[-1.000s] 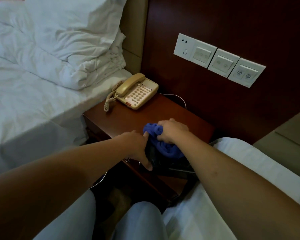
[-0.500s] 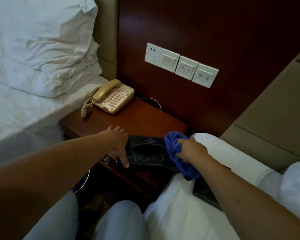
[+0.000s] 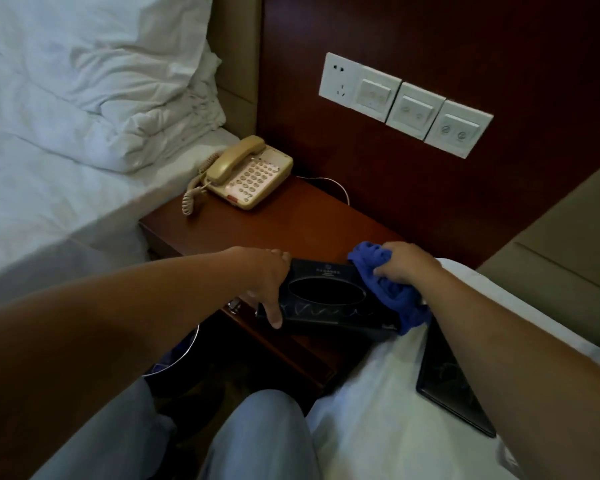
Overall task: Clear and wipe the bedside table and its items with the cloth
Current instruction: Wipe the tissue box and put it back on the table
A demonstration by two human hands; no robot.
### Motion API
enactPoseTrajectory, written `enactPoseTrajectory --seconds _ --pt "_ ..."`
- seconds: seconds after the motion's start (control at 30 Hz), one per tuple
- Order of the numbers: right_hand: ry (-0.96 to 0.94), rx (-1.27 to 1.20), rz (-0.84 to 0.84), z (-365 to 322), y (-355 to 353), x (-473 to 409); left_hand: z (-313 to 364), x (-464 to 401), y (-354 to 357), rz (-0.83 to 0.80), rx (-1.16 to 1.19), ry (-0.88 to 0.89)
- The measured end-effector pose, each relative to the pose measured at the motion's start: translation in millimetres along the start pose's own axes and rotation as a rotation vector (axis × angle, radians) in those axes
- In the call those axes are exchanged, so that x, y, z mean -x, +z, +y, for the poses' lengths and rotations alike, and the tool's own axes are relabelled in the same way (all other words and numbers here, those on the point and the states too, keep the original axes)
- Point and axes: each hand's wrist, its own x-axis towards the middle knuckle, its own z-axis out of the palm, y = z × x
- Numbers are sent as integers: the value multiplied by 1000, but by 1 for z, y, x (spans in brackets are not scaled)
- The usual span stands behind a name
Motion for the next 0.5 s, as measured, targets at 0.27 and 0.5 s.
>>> enactPoseTrajectory --seconds 0.27,0.5 --pt "60 -125 69 4 28 34 3 11 1 33 -12 -18" --pt "134 -9 39 11 57 100 15 25 -6 -1 -11 -93"
